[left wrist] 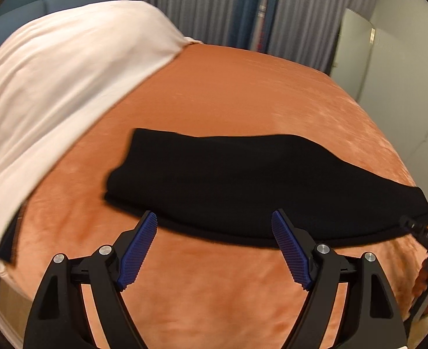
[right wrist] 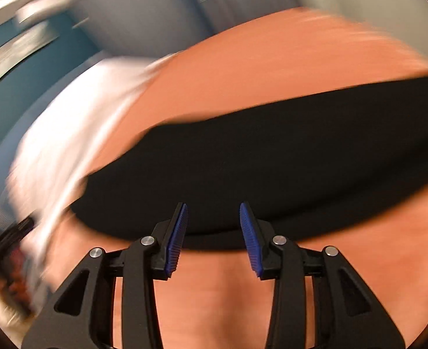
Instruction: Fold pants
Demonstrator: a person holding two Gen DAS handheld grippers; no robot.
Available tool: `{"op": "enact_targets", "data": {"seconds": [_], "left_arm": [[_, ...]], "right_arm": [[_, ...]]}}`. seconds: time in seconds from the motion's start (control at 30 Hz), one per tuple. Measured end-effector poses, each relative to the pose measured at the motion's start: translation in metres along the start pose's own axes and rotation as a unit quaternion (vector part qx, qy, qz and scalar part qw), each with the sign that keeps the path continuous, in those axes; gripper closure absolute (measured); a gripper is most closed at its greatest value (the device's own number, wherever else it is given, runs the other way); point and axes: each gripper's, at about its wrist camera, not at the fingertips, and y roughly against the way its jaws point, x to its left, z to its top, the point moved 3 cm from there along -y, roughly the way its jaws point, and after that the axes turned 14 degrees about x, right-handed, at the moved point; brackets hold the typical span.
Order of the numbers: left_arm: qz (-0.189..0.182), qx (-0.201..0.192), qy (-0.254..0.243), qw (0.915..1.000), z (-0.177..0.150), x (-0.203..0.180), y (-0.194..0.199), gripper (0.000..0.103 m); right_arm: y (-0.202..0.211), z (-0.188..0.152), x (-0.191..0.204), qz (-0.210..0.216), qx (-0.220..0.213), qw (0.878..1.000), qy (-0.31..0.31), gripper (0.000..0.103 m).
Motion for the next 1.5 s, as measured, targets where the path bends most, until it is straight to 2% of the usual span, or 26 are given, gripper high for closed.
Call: {"op": "enact_targets", "data": {"seconds": [0.07, 0.13, 0.23, 0.3, 0.37, 0.4, 0.43, 0.53, 0.63, 0.73, 0.77, 0.8, 0.87, 0.93, 0.97, 1.0, 1.07, 1.1, 1.13, 1.2, 1.23, 1.27, 1.33, 1.37, 1.4, 1.5], "left_arm": [[-0.014, 0.011, -0.013, 0.9998, 0.0, -0.03, -0.011, 0.024], [-0.028, 0.023, -0.024, 0.9991, -0.001, -0.06, -0.022, 0.024], [-0.041, 0.037, -0.034, 0.9979, -0.002, -0.097, -0.035, 0.024], [-0.042, 0.044, -0.045, 0.9971, -0.004, -0.12, -0.041, 0.024], [-0.04, 0.051, -0.055, 0.9964, -0.004, -0.138, -0.047, 0.024], [-0.039, 0.055, -0.058, 0.996, -0.004, -0.146, -0.05, 0.024], [-0.038, 0.058, -0.061, 0.9957, -0.004, -0.153, -0.053, 0.024], [-0.031, 0.06, -0.066, 0.9955, -0.002, -0.169, -0.056, 0.024], [-0.026, 0.055, -0.073, 0.9955, -0.001, -0.178, -0.054, 0.023], [-0.016, 0.061, -0.074, 0.9953, -0.002, -0.182, -0.063, 0.019], [-0.015, 0.069, -0.072, 0.9949, -0.002, -0.184, -0.069, 0.019], [-0.017, 0.076, -0.069, 0.9946, -0.003, -0.186, -0.073, 0.019], [-0.023, 0.081, -0.067, 0.9942, -0.005, -0.19, -0.076, 0.019], [-0.022, 0.08, -0.071, 0.9941, -0.007, -0.19, -0.077, 0.019], [-0.019, 0.079, -0.072, 0.9941, -0.007, -0.19, -0.078, 0.019], [-0.015, 0.081, -0.072, 0.994, -0.007, -0.188, -0.08, 0.019], [-0.009, 0.086, -0.067, 0.994, -0.006, -0.186, -0.085, 0.019], [-0.007, 0.087, -0.063, 0.9942, -0.005, -0.184, -0.088, 0.019], [-0.006, 0.088, -0.061, 0.9942, -0.005, -0.183, -0.089, 0.019], [-0.005, 0.088, -0.057, 0.9945, -0.005, -0.178, -0.09, 0.019], [-0.004, 0.089, -0.056, 0.9944, -0.005, -0.177, -0.091, 0.019], [-0.002, 0.089, -0.056, 0.9944, -0.006, -0.176, -0.092, 0.019], [0.005, 0.093, -0.056, 0.9941, -0.007, -0.173, -0.095, 0.019], [0.013, 0.093, -0.058, 0.9939, -0.007, -0.173, -0.096, 0.019], [0.02, 0.088, -0.063, 0.9939, -0.008, -0.173, -0.094, 0.019], [0.04, 0.071, -0.076, 0.9938, -0.008, -0.177, -0.089, 0.019]], "right_arm": [[0.021, 0.025, -0.076, -0.024, -0.028, 0.997, -0.071, 0.066], [0.026, 0.046, -0.127, -0.034, -0.034, 0.992, -0.115, 0.066], [0.01, 0.075, -0.182, -0.01, -0.019, 0.986, -0.166, 0.066], [-0.008, 0.083, -0.178, 0.013, -0.018, 0.985, -0.171, 0.067], [-0.016, 0.097, -0.181, 0.014, -0.022, 0.987, -0.162, 0.071], [-0.014, 0.106, -0.195, 0.011, -0.024, 0.987, -0.159, 0.086], [-0.021, 0.108, -0.19, 0.006, -0.025, 0.987, -0.158, 0.1], [0.002, 0.11, -0.19, 0.025, -0.048, 0.988, -0.143, 0.1], [0.045, 0.084, -0.185, 0.027, -0.071, 0.991, -0.11, 0.1], [0.021, 0.068, -0.207, -0.008, -0.019, 0.994, -0.104, 0.1], [0.009, 0.065, -0.214, 0.003, -0.003, 0.994, -0.111, 0.1], [0.013, 0.066, -0.217, 0.022, -0.011, 0.993, -0.118, 0.099], [0.023, 0.069, -0.215, 0.023, -0.013, 0.993, -0.116, 0.087], [0.033, 0.073, -0.214, 0.002, -0.029, 0.993, -0.113, 0.058], [0.033, 0.078, -0.218, -0.005, -0.033, 0.993, -0.117, 0.055], [0.034, 0.08, -0.22, -0.007, -0.035, 0.992, -0.121, 0.055], [0.033, 0.086, -0.223, -0.017, -0.034, 0.992, -0.124, 0.093], [0.033, 0.088, -0.225, -0.012, -0.034, 0.991, -0.13, 0.1], [0.038, 0.086, -0.224, -0.005, -0.041, 0.99, -0.132, 0.1], [0.047, 0.081, -0.218, -0.034, -0.057, 0.992, -0.108, 0.1], [0.046, 0.077, -0.219, -0.042, -0.051, 0.993, -0.101, 0.1], [0.033, 0.074, -0.226, -0.044, -0.026, 0.993, -0.103, 0.1], [0.037, 0.067, -0.235, -0.013, -0.032, 0.991, -0.126, 0.099], [0.044, 0.067, -0.234, -0.016, -0.038, 0.991, -0.129, 0.098], [0.054, 0.065, -0.232, -0.03, -0.048, 0.99, -0.129, 0.089], [0.082, 0.057, -0.215, -0.069, -0.081, 0.987, -0.117, 0.088]]}}
